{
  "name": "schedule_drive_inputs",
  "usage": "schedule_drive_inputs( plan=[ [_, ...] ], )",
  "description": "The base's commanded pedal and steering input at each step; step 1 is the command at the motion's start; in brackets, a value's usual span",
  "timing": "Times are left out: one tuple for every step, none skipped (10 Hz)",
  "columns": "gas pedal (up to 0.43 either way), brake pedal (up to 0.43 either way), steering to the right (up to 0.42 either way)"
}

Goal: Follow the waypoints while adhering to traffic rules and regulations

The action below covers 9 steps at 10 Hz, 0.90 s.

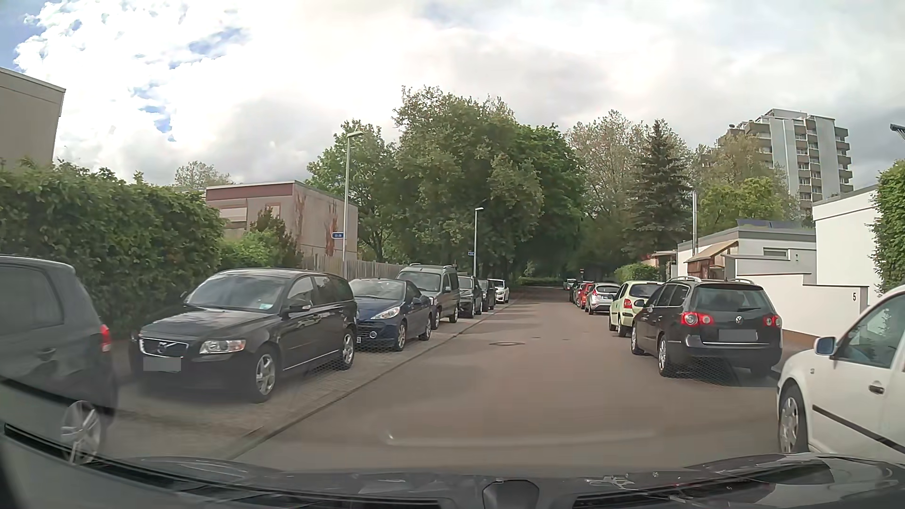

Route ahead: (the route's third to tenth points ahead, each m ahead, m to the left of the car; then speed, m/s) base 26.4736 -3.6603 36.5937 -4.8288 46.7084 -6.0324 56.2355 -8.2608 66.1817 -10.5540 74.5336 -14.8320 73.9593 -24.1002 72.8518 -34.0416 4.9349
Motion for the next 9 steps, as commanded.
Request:
schedule_drive_inputs(
  plan=[
    [0.067, 0.0, 0.076],
    [0.067, 0.0, 0.074],
    [0.067, 0.0, 0.074],
    [0.067, 0.0, 0.074],
    [0.067, 0.0, 0.074],
    [0.067, 0.0, 0.074],
    [0.067, 0.0, 0.073],
    [0.067, 0.0, 0.072],
    [0.059, 0.0, 0.072]
  ],
)
